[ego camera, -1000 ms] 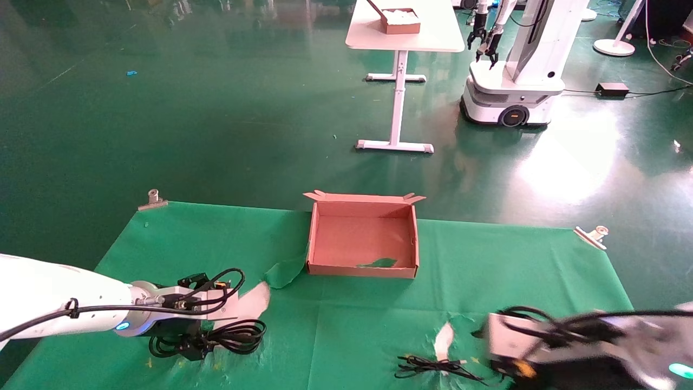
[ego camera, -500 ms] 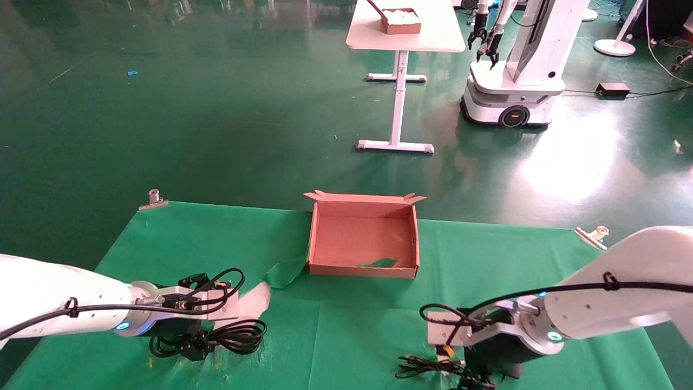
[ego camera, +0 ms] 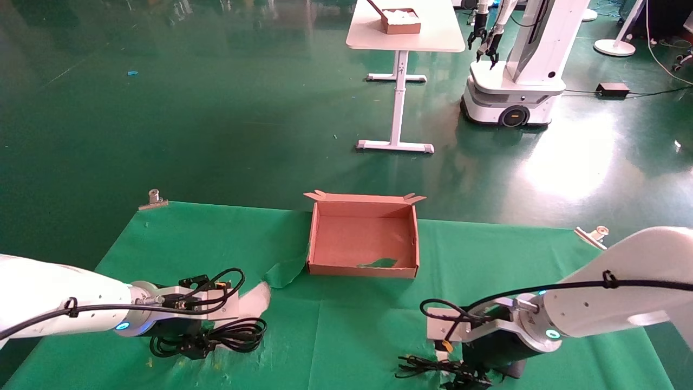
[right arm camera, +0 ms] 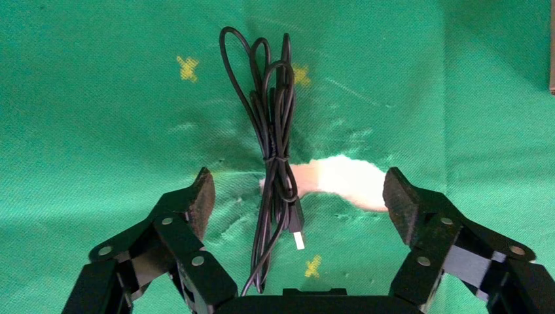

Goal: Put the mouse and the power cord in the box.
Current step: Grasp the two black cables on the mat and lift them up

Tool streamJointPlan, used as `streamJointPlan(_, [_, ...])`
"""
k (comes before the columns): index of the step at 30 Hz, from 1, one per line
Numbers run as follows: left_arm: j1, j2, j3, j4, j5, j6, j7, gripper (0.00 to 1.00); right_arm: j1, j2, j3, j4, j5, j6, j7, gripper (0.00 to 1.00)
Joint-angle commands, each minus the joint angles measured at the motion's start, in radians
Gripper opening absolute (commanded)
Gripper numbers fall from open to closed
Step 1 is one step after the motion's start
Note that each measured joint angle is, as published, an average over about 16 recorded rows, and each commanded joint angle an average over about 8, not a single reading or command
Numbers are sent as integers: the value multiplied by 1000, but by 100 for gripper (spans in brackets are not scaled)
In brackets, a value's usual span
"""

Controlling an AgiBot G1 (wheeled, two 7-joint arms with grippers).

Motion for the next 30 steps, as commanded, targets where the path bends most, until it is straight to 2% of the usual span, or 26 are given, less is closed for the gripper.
streamJointPlan(1, [0, 0, 0, 0, 0, 0, 0, 0, 0, 2, 1, 4, 1, -2, 1, 0])
streamJointPlan(30, [0, -1, -1, -2, -1, 1, 0, 0, -3, 11, 3, 19, 6, -10, 4, 0])
